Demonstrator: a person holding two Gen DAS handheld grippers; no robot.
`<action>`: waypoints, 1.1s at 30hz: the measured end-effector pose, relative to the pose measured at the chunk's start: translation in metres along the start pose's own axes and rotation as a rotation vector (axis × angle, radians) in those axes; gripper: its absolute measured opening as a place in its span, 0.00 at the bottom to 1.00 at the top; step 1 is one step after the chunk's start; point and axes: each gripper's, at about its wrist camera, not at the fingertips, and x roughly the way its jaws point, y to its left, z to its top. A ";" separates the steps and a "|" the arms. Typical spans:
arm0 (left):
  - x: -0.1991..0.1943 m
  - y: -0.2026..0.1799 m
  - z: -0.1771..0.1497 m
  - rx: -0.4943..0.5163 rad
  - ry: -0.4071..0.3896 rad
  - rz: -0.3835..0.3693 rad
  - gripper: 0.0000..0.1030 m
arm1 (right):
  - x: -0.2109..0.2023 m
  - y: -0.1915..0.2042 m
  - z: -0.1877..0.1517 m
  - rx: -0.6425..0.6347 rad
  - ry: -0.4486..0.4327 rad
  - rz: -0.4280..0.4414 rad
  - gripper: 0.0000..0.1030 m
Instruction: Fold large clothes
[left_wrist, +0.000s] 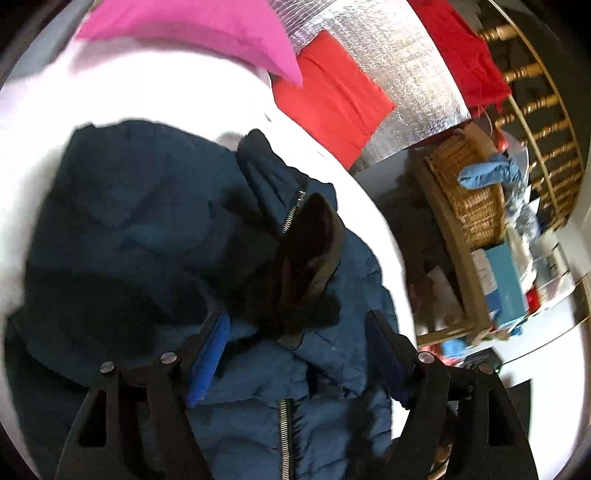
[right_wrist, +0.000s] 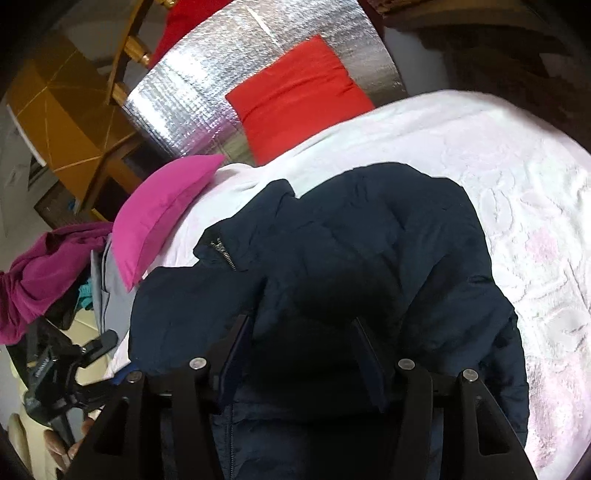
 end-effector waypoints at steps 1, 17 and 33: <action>0.003 -0.002 0.000 -0.005 -0.001 -0.019 0.74 | 0.000 -0.003 0.001 0.017 0.001 -0.003 0.58; 0.017 -0.104 -0.015 0.212 -0.019 -0.186 0.74 | -0.012 0.016 -0.006 -0.123 0.080 0.230 0.80; -0.023 -0.098 -0.007 0.297 -0.163 0.159 0.76 | -0.007 -0.008 -0.005 -0.041 0.165 0.278 0.80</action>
